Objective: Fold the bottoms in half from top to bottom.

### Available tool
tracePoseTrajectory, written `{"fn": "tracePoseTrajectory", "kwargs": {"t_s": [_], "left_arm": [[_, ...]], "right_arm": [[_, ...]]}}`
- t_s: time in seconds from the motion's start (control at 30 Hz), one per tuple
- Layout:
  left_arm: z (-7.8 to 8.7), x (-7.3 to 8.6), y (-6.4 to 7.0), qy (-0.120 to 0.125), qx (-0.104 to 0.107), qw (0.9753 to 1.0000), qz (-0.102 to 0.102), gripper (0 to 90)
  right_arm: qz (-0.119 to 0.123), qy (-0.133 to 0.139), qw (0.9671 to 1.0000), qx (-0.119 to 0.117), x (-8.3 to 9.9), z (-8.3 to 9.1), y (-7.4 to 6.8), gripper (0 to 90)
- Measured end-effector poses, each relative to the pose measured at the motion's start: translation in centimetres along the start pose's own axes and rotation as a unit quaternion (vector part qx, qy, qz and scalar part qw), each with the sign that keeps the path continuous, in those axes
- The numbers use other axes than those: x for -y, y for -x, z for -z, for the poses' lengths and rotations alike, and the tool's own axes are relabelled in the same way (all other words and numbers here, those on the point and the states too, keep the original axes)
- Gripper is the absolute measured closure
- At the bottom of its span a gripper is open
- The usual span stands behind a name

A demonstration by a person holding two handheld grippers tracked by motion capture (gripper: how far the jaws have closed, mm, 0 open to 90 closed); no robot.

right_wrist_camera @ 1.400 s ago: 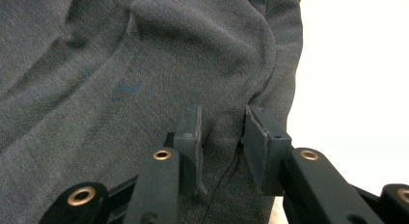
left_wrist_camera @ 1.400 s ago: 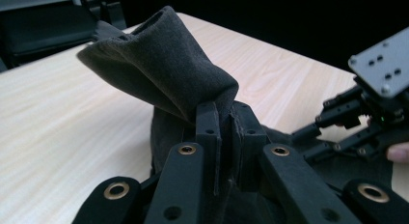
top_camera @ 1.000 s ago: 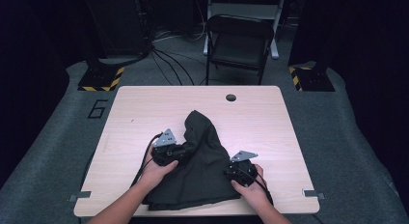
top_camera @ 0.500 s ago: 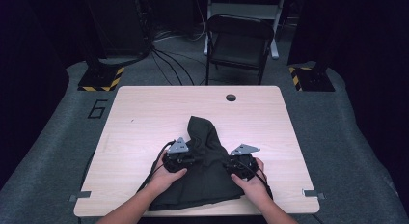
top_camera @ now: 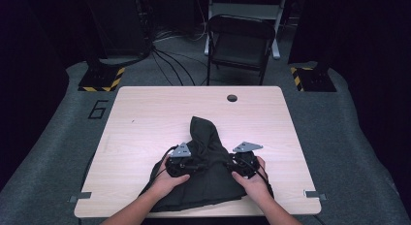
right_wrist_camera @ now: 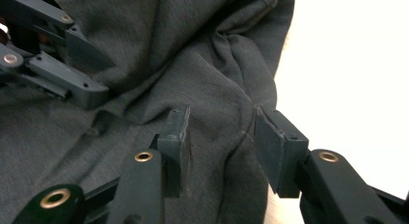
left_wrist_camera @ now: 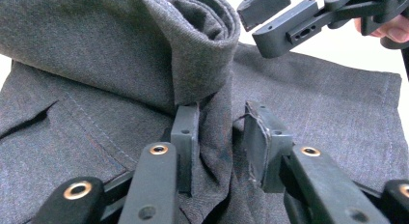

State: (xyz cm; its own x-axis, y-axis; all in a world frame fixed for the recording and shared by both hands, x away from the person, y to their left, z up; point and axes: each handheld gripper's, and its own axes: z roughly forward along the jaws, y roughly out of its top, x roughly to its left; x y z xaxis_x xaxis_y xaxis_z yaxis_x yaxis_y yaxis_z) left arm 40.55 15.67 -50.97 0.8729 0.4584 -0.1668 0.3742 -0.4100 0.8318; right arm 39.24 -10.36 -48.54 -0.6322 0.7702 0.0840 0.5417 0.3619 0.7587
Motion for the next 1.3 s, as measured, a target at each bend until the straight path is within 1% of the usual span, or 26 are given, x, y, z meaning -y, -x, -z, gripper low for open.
{"fn": "tracePoseTrajectory", "kwargs": {"t_s": [0.03,0.13,0.17,0.2,0.23,0.27,0.37,0.4,0.43,0.47,0.5,0.57,0.7,0.77,0.83,0.93,1.0,1.03,1.07,1.1,1.13,1.17,1.2,1.23,1.27,1.3], "left_arm": [[0.0,0.0,0.0,0.000,-0.001,1.0000,-0.001,65.6],[0.0,0.0,0.0,-0.001,-0.001,1.0000,-0.005,65.0],[-0.1,0.1,0.2,0.004,-0.009,0.9999,-0.004,64.6],[-0.1,0.1,0.2,0.004,-0.010,0.9999,-0.006,64.3],[-0.1,0.1,0.1,0.002,-0.006,1.0000,-0.007,64.1],[-0.1,0.1,0.2,0.002,-0.006,0.9999,-0.008,64.0],[-0.1,0.1,0.2,0.000,-0.002,1.0000,-0.008,63.3],[-0.1,0.1,0.2,0.000,-0.002,1.0000,-0.008,62.6],[-0.1,0.1,0.2,0.001,-0.001,1.0000,-0.010,62.6],[-0.2,0.1,0.3,0.003,-0.003,1.0000,-0.009,61.7],[-0.1,0.1,0.3,0.003,0.001,0.9999,-0.010,60.7],[-0.1,0.1,0.4,0.005,0.003,0.9999,-0.014,56.9],[-0.2,0.1,0.6,0.007,0.000,0.9998,-0.020,55.7],[-0.2,0.1,0.6,0.007,-0.001,0.9998,-0.020,55.5],[-0.2,0.1,0.6,0.007,0.000,0.9998,-0.020,55.0],[-0.2,0.1,0.6,0.005,0.003,0.9997,-0.026,53.8],[-0.2,0.1,0.6,0.004,0.002,0.9996,-0.028,53.6],[-0.2,0.1,0.6,0.007,0.000,0.9995,-0.030,53.1],[-0.2,0.1,0.6,0.007,0.000,0.9995,-0.030,52.9],[-0.2,0.2,0.7,0.006,0.000,0.9995,-0.029,52.7],[-0.1,0.1,0.6,0.004,0.003,0.9996,-0.029,52.5],[-0.1,0.1,0.6,0.004,0.003,0.9996,-0.029,52.3],[0.0,0.1,0.6,0.004,0.002,0.9996,-0.029,52.3],[0.0,0.1,0.7,0.009,-0.001,0.9997,-0.023,52.0],[0.2,-0.1,0.7,0.006,-0.001,0.9998,-0.021,50.7],[0.2,-0.1,0.7,0.006,-0.001,0.9998,-0.021,50.2]], "right_arm": [[0.002,0.002,1.0000,-0.003,-0.1,0.0,-0.1,57.1],[-0.004,0.006,0.9999,-0.009,-0.6,-0.1,-0.4,57.1],[0.002,0.010,0.9999,-0.013,-0.9,-0.2,-0.6,57.0],[0.003,0.014,0.9997,-0.019,-1.4,-0.3,-1.1,56.7],[0.007,0.016,0.9996,-0.022,-1.7,-0.3,-1.4,56.4],[0.011,0.017,0.9994,-0.027,-2.0,-0.4,-1.7,56.1],[0.014,0.026,0.9989,-0.037,-2.8,-0.5,-2.7,55.1],[0.014,0.026,0.9989,-0.037,-2.8,-0.5,-2.7,55.1],[0.020,0.029,0.9984,-0.045,-3.1,-0.5,-2.9,54.5],[0.018,0.032,0.9982,-0.048,-3.3,-0.6,-3.2,54.0],[0.015,0.034,0.9979,-0.053,-3.6,-0.6,-3.5,53.1],[0.022,0.036,0.9972,-0.062,-4.1,-0.9,-4.0,51.2],[0.025,0.033,0.9971,-0.064,-4.4,-1.3,-4.5,49.3],[0.020,0.030,0.9971,-0.067,-4.6,-1.5,-4.7,47.5],[0.020,0.030,0.9975,-0.061,-4.9,-1.9,-5.1,46.2],[0.024,0.031,0.9975,-0.059,-5.1,-2.2,-5.2,46.0],[0.021,0.027,0.9981,-0.052,-5.3,-2.5,-5.3,46.1],[0.021,0.022,0.9985,-0.045,-5.5,-2.8,-5.5,46.8],[0.021,0.022,0.9985,-0.045,-5.5,-2.8,-5.5,46.8],[0.030,0.015,0.9988,-0.035,-5.7,-3.1,-5.6,49.2],[0.030,0.011,0.9989,-0.033,-5.7,-3.1,-5.7,51.6],[0.030,0.011,0.9989,-0.033,-5.7,-3.1,-5.7,51.6],[0.032,0.010,0.9989,-0.033,-5.8,-3.1,-5.8,54.4],[0.039,0.011,0.9986,-0.034,-5.9,-3.0,-5.7,57.6],[0.042,0.017,0.9983,-0.037,-5.9,-2.7,-5.7,65.3],[0.042,0.017,0.9983,-0.037,-5.9,-2.7,-5.7,65.3]]}}
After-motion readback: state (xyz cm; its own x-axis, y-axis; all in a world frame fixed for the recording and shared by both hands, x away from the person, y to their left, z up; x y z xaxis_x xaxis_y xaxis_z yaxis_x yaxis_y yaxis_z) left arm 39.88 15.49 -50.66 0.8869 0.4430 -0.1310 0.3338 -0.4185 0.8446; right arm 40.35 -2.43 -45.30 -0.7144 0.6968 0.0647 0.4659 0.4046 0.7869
